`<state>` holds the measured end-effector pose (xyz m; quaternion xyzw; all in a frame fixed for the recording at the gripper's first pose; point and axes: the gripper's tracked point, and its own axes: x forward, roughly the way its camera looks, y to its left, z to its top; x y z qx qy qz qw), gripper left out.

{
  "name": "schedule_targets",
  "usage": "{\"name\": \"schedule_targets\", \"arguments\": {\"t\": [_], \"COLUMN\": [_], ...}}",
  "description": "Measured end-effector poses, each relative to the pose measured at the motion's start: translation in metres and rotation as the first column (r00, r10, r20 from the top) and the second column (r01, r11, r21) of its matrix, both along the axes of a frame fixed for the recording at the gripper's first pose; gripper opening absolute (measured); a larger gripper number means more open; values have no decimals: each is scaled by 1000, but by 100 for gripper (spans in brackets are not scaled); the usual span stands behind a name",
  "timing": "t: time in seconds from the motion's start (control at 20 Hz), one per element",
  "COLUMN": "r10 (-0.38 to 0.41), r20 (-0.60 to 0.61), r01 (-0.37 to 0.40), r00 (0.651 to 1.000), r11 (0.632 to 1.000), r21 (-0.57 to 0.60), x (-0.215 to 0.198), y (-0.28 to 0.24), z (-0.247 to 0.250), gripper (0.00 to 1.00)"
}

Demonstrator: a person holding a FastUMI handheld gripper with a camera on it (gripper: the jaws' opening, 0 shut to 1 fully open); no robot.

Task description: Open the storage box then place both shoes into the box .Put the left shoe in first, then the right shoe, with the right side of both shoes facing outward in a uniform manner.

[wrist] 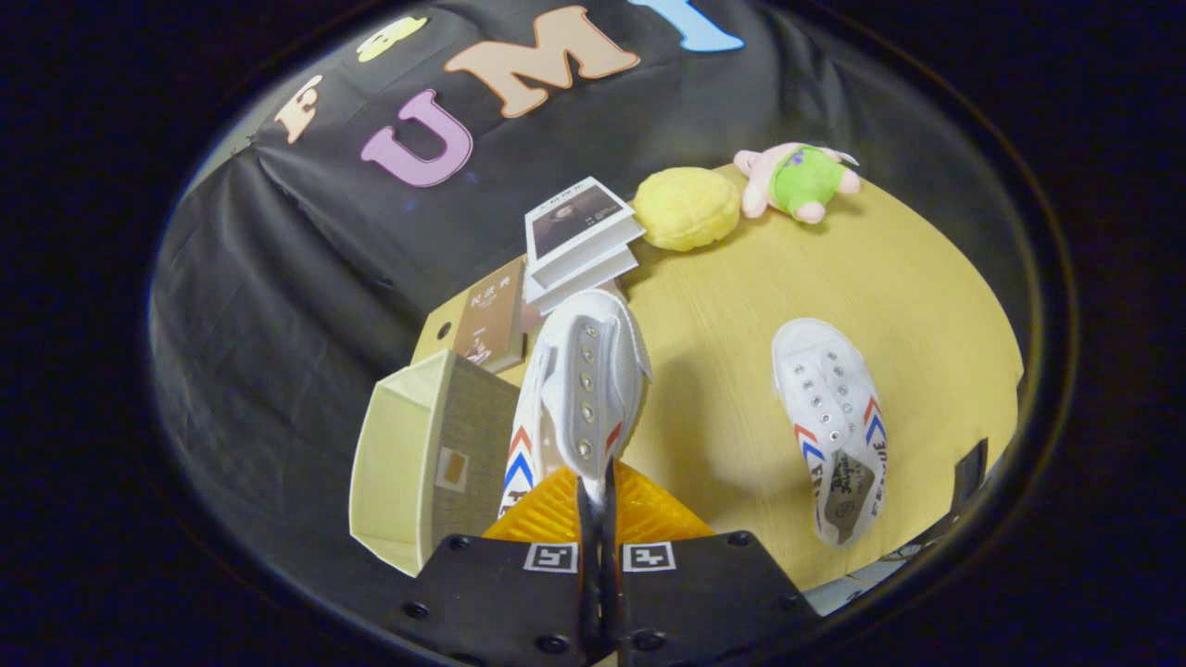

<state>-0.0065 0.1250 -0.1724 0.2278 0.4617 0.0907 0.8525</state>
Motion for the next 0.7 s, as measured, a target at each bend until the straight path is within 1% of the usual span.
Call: {"name": "schedule_targets", "arguments": {"t": [0.15,0.4,0.6,0.7], "r10": [-5,31,58,83], "r20": [29,83,97,91], "r01": [4,-35,-67,-92], "r00": [1000,996,994,992], "r11": [999,998,993,991], "r21": [32,44,96,99], "x": [5,6,3,-1], "y": [18,56,103,125], "z": [28,63,74,69], "gripper": [4,4,4,4]}}
